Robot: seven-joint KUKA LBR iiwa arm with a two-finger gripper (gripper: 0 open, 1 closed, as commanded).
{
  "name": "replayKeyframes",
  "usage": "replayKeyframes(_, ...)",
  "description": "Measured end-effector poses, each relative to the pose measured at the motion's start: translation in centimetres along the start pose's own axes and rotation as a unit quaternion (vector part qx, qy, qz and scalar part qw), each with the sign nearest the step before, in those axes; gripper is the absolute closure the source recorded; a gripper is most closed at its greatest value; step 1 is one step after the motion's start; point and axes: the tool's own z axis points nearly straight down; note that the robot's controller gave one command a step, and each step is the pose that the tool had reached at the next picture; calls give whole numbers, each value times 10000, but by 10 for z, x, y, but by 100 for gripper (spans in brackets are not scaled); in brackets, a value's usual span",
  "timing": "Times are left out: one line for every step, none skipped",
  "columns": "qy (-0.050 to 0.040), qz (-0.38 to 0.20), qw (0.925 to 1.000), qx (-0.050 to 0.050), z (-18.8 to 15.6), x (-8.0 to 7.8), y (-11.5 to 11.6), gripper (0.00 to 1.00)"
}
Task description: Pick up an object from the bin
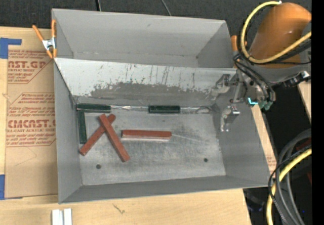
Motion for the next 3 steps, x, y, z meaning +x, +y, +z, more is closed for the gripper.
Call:
replayKeyframes(-39,-6,10000,6,-5,-1,0,0)
replayKeyframes(-82,203,9998,7,35,-1,15,0)
replayKeyframes(-5,243,9997,-7,62,20,51,0)
